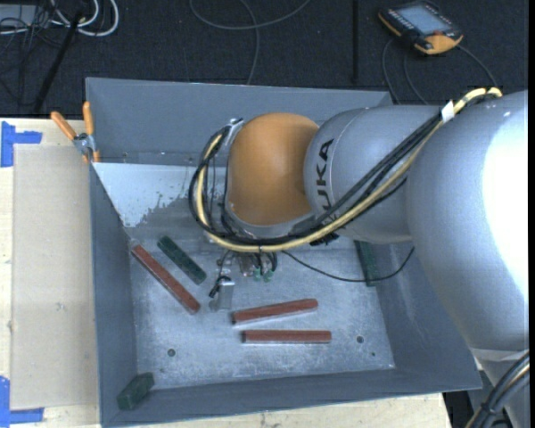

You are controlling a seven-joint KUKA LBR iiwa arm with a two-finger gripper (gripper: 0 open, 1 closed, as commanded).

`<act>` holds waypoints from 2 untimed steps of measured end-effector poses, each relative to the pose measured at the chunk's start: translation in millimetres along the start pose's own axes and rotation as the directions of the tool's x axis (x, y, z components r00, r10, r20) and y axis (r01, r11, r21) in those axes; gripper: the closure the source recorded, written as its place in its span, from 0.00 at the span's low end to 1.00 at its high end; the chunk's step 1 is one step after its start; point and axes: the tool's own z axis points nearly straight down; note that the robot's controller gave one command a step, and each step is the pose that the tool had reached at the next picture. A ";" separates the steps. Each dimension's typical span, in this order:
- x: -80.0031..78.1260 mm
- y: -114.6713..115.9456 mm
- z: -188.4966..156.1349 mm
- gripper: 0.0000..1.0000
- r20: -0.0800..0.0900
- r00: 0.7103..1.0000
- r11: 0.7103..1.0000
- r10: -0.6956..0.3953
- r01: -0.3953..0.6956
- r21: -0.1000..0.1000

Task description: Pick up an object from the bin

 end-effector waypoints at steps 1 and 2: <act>-12.5 7.6 20.3 0.00 0.001 0.998 0.998 0.065 -0.065 -0.001; -14.4 16.2 29.5 0.00 -0.003 0.997 0.997 0.083 -0.083 0.000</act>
Offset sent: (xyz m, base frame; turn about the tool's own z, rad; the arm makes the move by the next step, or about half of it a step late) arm 0.0010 0.0579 -0.0237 -0.1791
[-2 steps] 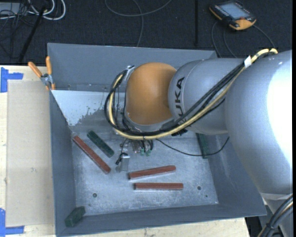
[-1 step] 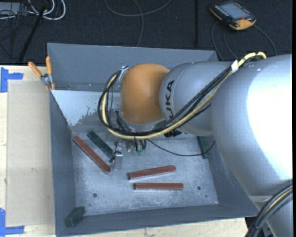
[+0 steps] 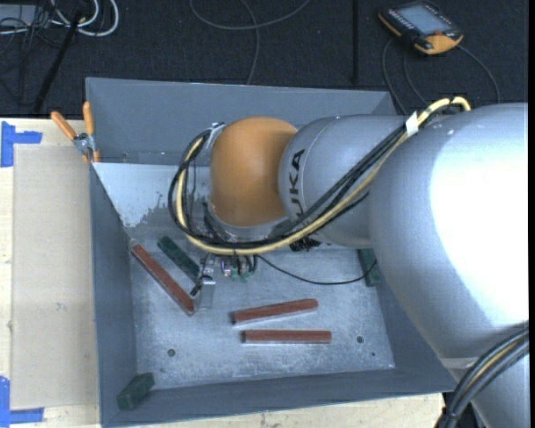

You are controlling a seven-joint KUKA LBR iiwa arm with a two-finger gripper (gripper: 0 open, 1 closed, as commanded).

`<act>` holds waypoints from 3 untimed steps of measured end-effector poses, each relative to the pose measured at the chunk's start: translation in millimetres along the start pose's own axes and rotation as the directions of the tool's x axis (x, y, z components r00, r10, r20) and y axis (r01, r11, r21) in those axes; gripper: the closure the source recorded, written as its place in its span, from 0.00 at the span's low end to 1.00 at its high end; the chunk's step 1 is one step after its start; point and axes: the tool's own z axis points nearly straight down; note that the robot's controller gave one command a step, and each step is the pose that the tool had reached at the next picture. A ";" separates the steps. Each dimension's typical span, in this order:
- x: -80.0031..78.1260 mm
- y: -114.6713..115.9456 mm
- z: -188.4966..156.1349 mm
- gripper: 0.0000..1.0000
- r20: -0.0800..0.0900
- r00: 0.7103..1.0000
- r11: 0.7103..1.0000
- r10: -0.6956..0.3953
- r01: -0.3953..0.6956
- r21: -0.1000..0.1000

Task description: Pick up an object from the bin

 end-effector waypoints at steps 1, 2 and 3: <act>2.8 15.9 -2.5 0.00 0.003 0.969 0.969 -0.245 0.245 0.000; 2.7 50.0 6.1 1.00 0.012 0.769 0.769 -0.639 0.639 0.000; 4.1 48.0 8.3 0.00 0.004 0.770 0.770 -0.638 0.638 0.000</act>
Offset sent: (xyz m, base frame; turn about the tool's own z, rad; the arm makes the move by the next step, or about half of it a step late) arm -0.0026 0.0484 -0.0089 -0.6975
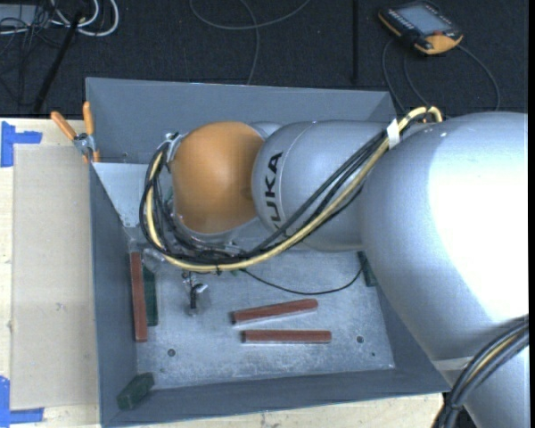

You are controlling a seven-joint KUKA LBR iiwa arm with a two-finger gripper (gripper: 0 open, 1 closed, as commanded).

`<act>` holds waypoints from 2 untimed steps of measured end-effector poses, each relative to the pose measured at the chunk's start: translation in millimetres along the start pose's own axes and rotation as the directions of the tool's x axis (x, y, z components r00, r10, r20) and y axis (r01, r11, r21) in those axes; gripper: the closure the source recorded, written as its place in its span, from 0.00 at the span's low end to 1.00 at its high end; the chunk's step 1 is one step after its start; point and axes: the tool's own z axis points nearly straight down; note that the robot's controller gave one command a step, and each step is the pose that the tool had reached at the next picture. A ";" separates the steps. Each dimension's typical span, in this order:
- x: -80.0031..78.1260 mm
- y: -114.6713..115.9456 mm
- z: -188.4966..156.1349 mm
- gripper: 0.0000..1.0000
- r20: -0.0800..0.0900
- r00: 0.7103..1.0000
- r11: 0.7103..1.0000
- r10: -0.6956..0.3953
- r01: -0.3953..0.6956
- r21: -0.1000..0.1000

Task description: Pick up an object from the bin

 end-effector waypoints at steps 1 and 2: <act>-0.1 0.1 0.0 0.00 0.000 1.000 1.000 0.000 0.000 0.000; -9.9 11.0 -54.3 1.00 0.001 1.000 1.000 0.026 -0.026 0.000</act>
Offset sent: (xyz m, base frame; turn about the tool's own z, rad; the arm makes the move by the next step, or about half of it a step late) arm 0.0007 0.0143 0.0542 0.0230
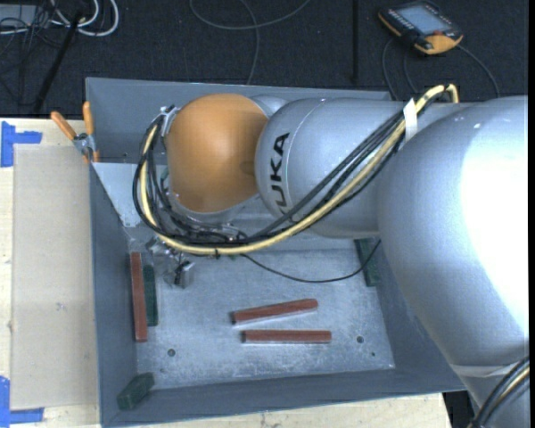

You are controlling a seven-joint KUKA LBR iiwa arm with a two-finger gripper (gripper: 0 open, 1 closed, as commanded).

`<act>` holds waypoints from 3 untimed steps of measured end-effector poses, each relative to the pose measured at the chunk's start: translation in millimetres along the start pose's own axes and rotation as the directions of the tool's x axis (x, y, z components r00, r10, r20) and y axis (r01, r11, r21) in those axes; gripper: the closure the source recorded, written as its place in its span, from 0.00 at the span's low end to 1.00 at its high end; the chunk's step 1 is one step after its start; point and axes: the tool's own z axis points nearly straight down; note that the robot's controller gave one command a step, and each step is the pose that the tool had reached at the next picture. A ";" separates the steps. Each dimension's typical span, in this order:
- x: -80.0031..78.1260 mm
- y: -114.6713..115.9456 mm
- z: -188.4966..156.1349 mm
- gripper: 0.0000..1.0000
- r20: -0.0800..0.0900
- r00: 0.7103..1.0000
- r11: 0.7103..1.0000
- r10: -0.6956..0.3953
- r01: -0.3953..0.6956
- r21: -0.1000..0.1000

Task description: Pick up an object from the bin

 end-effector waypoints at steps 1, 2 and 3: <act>0.2 -0.4 0.1 0.00 0.000 1.000 1.000 0.002 -0.002 0.000; 0.2 -0.4 0.2 0.00 0.000 1.000 1.000 0.003 -0.003 0.000; 7.8 6.2 6.8 0.00 0.003 0.999 0.999 -0.039 0.039 0.003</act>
Offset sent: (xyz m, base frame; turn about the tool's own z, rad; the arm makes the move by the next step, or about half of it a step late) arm 0.0000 0.0000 0.0000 0.0000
